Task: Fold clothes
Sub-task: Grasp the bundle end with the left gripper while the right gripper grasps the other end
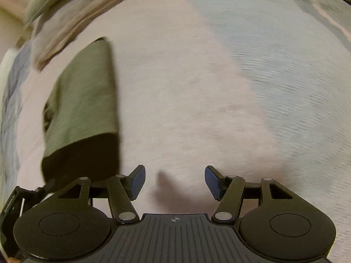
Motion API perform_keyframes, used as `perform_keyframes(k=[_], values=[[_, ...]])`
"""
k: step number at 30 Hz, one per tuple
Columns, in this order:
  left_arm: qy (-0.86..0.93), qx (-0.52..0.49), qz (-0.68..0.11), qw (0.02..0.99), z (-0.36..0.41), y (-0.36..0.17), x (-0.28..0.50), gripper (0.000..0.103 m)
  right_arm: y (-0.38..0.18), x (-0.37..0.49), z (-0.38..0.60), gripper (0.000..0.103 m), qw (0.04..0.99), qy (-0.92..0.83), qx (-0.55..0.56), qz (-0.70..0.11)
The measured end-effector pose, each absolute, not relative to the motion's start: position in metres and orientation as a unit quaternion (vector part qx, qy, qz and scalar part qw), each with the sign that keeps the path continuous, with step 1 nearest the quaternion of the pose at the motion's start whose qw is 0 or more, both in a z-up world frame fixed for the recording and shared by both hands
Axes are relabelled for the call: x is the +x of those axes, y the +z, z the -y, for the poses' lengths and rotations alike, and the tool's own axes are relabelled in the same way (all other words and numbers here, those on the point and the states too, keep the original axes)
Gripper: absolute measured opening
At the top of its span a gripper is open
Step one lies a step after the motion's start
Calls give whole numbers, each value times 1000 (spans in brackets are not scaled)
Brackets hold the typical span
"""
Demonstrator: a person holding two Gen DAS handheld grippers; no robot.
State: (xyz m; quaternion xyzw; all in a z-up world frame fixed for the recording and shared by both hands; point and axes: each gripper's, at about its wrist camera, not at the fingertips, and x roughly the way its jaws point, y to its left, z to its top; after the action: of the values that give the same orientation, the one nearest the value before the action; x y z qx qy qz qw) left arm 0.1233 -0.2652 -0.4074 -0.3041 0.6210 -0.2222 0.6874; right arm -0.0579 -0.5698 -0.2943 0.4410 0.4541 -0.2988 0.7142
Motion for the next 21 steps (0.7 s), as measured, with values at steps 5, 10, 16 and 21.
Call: perform_keyframes(k=[5, 10, 16, 21], values=[[-214, -332, -588, 706, 282, -434, 124, 64, -301, -79, 590, 57, 701, -324, 442, -457], [-237, -315, -565, 724, 285, -422, 136, 12, -305, -87, 596, 57, 693, -330, 447, -459], [-277, -233, -562, 744, 232, -363, 178, 11, -302, -74, 594, 57, 701, -302, 426, -484], [-264, -146, -583, 754, 167, -332, 239, 11, -304, -54, 585, 57, 712, -258, 405, -513]])
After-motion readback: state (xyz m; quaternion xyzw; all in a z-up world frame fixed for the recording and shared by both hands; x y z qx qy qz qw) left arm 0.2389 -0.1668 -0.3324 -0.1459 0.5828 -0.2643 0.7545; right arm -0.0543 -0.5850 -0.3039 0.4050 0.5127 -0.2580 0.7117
